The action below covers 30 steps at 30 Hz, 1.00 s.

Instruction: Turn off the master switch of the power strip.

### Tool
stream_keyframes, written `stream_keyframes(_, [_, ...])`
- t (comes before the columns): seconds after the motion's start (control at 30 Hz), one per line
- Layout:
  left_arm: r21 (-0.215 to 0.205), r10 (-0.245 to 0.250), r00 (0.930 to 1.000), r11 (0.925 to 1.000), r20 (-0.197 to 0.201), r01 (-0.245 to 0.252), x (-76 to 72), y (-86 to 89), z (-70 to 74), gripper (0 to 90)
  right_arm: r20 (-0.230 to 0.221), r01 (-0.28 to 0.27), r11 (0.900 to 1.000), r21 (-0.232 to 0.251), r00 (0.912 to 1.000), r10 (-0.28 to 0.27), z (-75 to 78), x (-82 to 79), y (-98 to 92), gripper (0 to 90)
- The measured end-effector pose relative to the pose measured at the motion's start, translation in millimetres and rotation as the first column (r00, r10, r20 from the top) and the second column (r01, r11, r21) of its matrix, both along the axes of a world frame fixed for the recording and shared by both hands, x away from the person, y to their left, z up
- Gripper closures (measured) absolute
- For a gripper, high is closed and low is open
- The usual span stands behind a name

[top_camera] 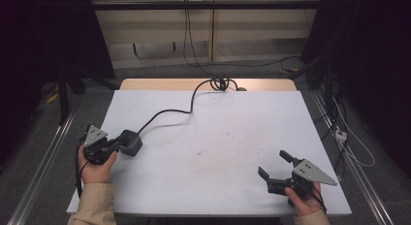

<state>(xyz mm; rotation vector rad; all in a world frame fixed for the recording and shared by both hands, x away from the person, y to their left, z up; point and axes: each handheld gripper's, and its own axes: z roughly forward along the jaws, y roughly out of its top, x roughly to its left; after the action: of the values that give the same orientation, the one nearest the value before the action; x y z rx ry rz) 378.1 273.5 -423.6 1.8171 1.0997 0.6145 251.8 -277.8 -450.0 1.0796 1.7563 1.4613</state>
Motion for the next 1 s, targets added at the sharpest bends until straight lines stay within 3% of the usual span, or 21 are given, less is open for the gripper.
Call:
stream_keyframes(0.13, [0.015,-0.001,1.0000,0.9999,0.007,0.001,0.3,-2.1,-0.3,90.0,0.000,0.000,1.000,-0.001,1.0000,0.000,-0.1,-0.1,-0.2,3.7])
stream_keyframes(1.0, [0.013,0.010,1.0000,0.9999,0.002,-0.010,-0.4,-3.0,-0.7,90.0,0.001,0.000,1.000,0.001,1.0000,0.000,0.0,-0.1,0.2,3.7])
